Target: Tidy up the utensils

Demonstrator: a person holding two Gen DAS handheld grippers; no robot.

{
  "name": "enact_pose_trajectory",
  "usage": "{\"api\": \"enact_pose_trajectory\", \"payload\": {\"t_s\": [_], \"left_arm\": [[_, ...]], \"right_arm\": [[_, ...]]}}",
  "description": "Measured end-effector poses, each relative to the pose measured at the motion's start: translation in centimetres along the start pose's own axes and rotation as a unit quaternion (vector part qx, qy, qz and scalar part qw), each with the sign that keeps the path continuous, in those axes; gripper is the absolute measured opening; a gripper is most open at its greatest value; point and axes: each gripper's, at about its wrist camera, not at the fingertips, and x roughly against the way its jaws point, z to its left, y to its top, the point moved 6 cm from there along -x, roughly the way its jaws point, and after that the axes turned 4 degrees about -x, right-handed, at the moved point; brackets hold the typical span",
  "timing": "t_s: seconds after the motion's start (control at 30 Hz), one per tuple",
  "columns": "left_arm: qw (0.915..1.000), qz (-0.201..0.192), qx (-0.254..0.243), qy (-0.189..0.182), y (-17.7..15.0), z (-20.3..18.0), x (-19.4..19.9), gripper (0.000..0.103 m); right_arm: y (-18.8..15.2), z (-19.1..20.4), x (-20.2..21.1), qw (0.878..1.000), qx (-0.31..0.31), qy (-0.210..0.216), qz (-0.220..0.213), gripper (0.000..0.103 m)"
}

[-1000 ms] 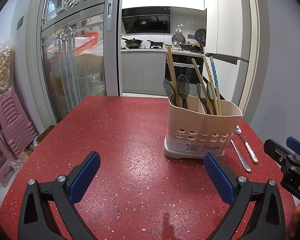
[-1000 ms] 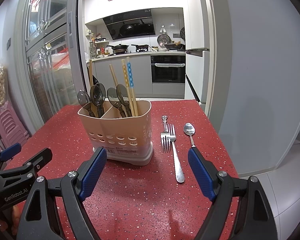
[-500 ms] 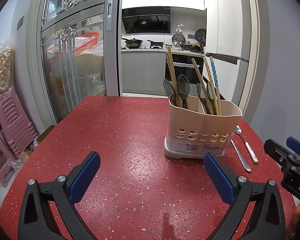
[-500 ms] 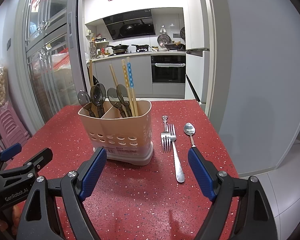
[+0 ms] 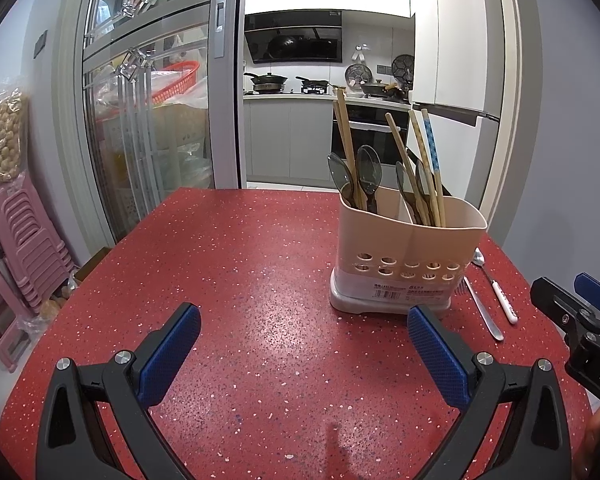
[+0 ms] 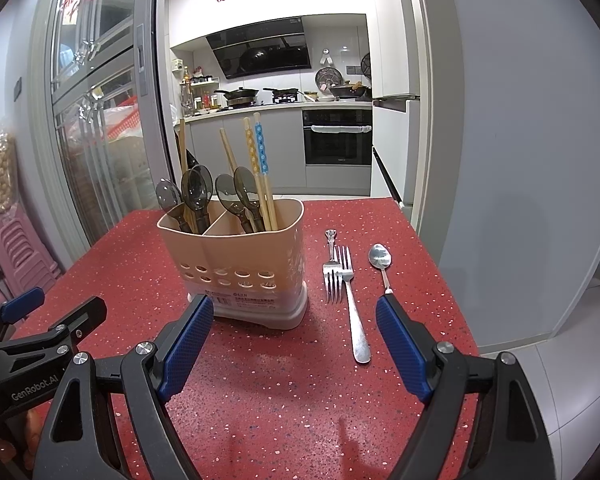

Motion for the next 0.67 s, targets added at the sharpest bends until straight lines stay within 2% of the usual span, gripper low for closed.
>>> {"api": "enact_pose_trajectory", "payload": {"t_s": [0.67], "left_arm": [[1.0,-0.003,-0.004,0.0,-0.1,-0.16,0.09,0.103]], "right_arm": [[-0.13,-0.08,0.05,1.0,-0.001,0.002,0.003,0.086]]}}
